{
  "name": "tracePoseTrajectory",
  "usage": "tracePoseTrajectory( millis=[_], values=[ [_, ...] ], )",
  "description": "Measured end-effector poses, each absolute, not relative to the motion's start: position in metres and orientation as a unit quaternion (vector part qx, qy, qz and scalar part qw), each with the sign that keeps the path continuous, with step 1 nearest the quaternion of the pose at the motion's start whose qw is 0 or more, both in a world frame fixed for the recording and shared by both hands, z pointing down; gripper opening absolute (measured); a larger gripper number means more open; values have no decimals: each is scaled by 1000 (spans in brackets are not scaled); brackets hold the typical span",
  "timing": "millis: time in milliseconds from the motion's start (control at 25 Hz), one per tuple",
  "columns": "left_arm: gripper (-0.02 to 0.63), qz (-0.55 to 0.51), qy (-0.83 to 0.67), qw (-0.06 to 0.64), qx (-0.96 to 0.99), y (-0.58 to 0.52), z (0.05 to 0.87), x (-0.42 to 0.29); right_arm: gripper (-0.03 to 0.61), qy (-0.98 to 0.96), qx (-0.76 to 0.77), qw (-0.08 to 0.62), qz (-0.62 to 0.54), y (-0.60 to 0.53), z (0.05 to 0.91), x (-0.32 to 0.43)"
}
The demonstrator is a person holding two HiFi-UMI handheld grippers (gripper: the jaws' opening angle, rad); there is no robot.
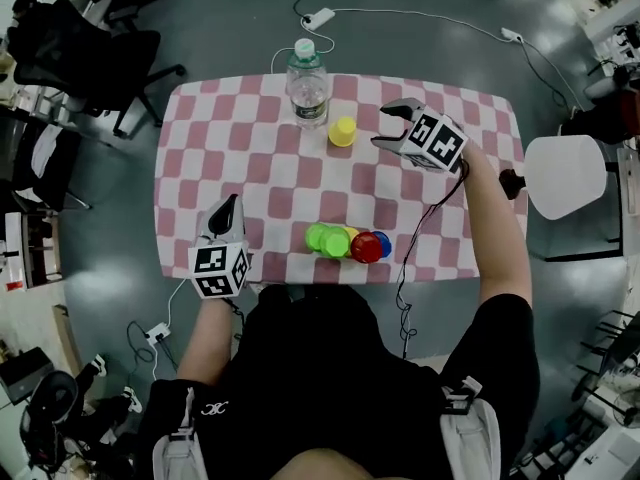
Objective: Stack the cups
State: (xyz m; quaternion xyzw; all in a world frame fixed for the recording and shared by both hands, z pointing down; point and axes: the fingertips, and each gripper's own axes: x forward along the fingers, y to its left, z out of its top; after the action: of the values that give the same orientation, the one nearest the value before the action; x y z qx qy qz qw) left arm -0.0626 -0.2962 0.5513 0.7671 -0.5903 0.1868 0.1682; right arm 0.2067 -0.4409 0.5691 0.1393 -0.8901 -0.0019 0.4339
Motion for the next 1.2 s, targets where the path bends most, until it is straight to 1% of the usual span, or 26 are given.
tracePoseTrajectory(
  millis=[280, 480, 760, 840, 880, 920, 1080, 1200],
  values=[
    [15, 197, -618, 179, 740, -285, 557, -83, 267, -888, 96, 450, 5, -453, 623, 172],
    [15, 204, -630, 180, 728, -279, 559, -92, 267, -875, 95, 474, -28, -466, 649, 160],
    [15, 208, -645, 189, 711, -264, 564, -106, 265, -862, 82, 501, -17, -473, 679, 149],
    [15, 209, -648, 189, 707, -262, 563, -110, 262, -850, 80, 519, -28, -475, 683, 150],
    [15, 209, -650, 189, 706, -262, 562, -111, 250, -845, 77, 528, -36, -476, 685, 151],
    [15, 209, -651, 189, 705, -261, 561, -112, 222, -842, 74, 533, -39, -475, 687, 152],
    [15, 205, -652, 184, 707, -262, 556, -111, 221, -850, 73, 522, -15, -470, 678, 152],
    [15, 200, -646, 179, 715, -264, 552, -105, 219, -852, 82, 516, -25, -467, 659, 157]
  ],
)
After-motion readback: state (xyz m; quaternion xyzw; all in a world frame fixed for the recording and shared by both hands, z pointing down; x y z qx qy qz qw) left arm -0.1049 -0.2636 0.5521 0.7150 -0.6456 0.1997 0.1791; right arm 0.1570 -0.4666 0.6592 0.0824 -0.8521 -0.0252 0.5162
